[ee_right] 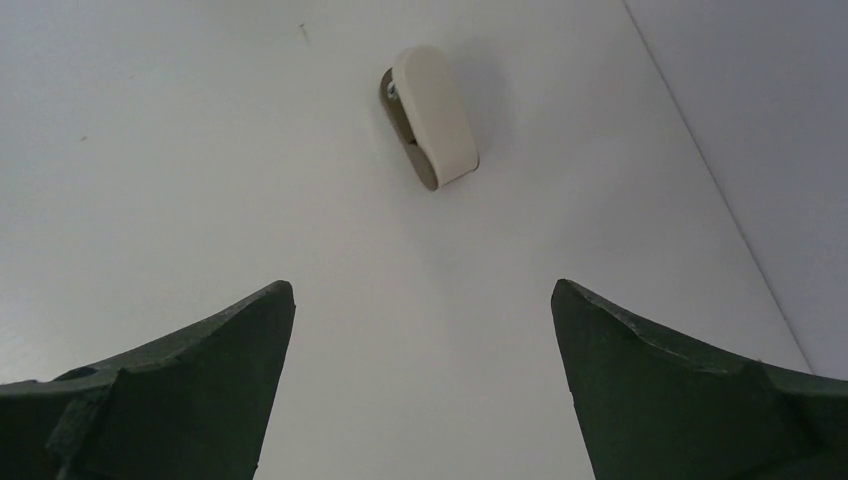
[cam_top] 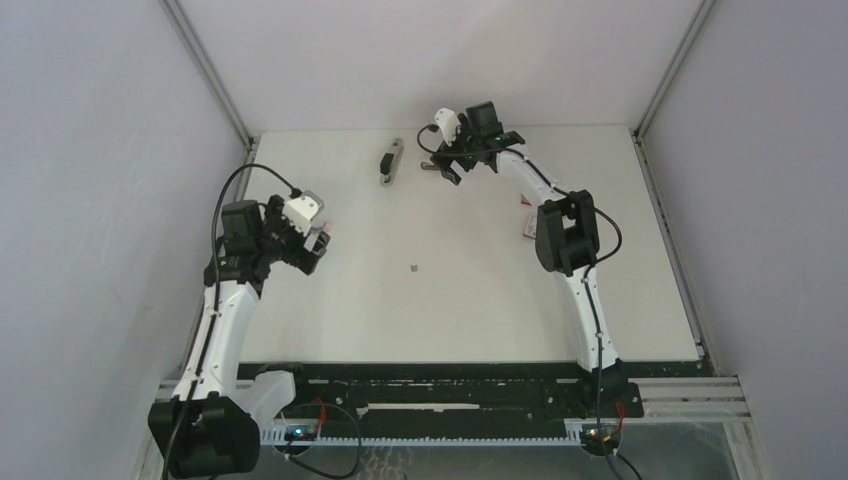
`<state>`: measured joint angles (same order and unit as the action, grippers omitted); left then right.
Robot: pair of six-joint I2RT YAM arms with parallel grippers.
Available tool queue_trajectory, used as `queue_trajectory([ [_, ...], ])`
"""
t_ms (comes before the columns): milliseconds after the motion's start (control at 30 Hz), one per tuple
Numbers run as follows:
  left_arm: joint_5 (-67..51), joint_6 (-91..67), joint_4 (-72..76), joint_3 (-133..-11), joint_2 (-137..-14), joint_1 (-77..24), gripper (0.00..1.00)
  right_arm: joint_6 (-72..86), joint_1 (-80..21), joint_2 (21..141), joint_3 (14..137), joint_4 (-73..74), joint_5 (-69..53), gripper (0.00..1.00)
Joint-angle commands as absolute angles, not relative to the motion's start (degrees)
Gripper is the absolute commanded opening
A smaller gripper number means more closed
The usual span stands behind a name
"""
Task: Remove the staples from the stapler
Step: Place the stapler at the center of the board, then pick up the stapler from the center of the board.
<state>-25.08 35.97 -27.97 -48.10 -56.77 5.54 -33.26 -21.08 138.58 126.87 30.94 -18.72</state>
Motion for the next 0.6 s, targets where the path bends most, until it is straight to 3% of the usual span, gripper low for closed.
queue_trajectory([
  [0,-27.3,36.0,-28.8,-45.9,-55.3,5.8,1.0,-32.8,-21.0,141.4,132.1,19.3,-20.5,1.0],
  [133,-27.5,36.4,-29.0,-45.3,-55.3,5.9,1.0,-28.2,-21.3,143.9,132.4,11.5,-20.9,1.0],
  [567,-27.3,36.1,-28.8,-45.0,-57.8,6.0,1.0,16.4,-16.7,155.5,143.5,-2.8,-32.2,1.0],
])
